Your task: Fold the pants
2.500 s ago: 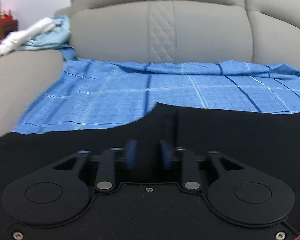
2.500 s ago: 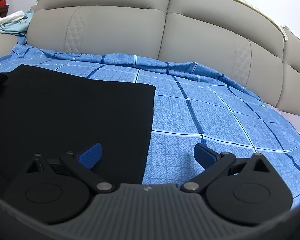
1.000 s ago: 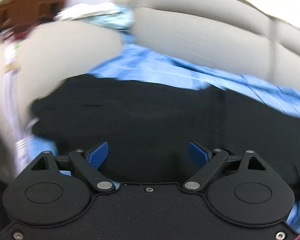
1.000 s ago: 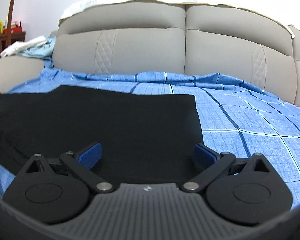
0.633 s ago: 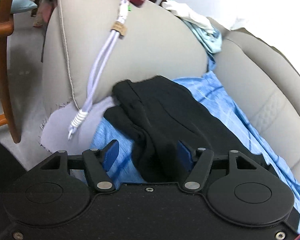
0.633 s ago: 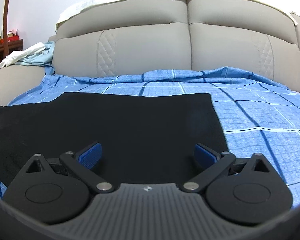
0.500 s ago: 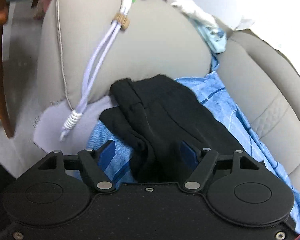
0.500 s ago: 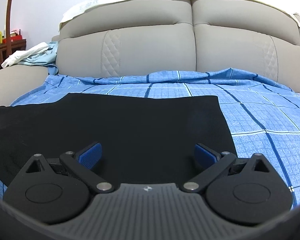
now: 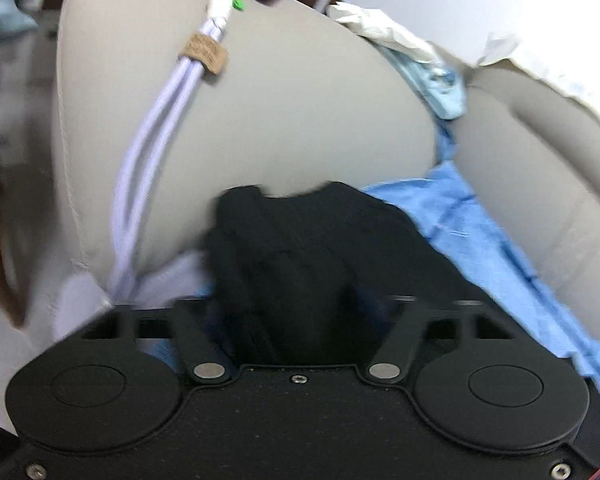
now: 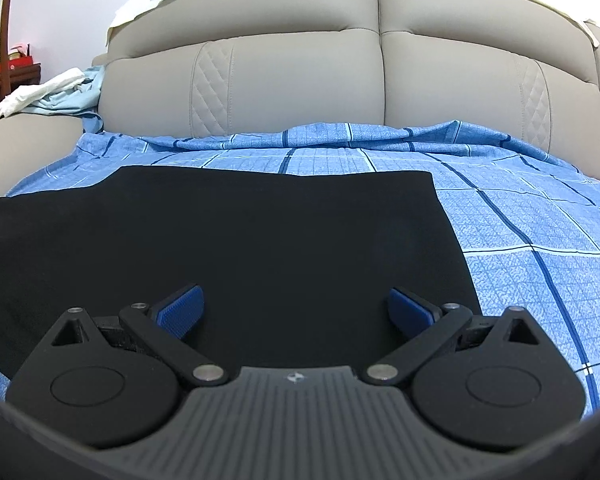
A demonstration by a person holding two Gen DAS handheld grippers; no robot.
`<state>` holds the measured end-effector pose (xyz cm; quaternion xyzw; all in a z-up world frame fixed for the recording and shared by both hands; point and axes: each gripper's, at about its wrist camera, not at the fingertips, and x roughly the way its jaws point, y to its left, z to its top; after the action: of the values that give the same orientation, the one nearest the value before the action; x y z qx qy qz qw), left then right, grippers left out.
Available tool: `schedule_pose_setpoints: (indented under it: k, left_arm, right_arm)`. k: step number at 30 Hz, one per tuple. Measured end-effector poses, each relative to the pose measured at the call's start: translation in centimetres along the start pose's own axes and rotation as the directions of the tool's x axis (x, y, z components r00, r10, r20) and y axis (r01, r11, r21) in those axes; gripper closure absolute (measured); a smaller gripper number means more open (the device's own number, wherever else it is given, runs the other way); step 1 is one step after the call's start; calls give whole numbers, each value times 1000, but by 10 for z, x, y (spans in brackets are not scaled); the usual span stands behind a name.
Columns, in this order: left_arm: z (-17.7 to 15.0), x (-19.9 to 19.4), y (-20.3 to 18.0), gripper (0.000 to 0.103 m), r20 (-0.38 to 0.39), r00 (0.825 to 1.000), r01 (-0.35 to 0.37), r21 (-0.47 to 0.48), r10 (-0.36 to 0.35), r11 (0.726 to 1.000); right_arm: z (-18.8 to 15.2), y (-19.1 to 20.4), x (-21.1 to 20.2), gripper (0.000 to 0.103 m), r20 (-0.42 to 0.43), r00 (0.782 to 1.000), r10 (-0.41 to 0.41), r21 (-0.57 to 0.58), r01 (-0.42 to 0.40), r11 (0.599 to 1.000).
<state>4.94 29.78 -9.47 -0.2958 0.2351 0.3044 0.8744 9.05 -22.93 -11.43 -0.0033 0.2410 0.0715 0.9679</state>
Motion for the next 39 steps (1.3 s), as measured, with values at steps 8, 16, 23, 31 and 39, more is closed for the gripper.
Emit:
schedule_pose_setpoints:
  k: [8, 16, 23, 31, 39]
  left_arm:
    - [15, -54, -48, 90, 132, 988, 64, 149, -84, 987]
    - [-15, -130, -206, 90, 50, 865, 407, 512, -500, 756]
    - [-161, -137, -333, 86, -391, 709, 662, 657, -587, 361]
    - [-249, -147, -330, 42, -539, 709, 665, 726, -455, 176]
    - [-209, -186, -268, 43, -463, 725, 650, 705, -510, 284]
  right_arm:
    - [7, -5, -3, 0, -5, 1000, -23, 27, 23, 999]
    - [30, -61, -32, 0, 90, 996, -11, 257, -13, 966]
    - [18, -134, -51, 0, 92, 994, -53, 525, -3, 851]
    - [-3, -173, -63, 0, 95, 994, -51, 630, -20, 777]
    - [1, -139, -61, 0, 105, 994, 42, 449, -85, 890]
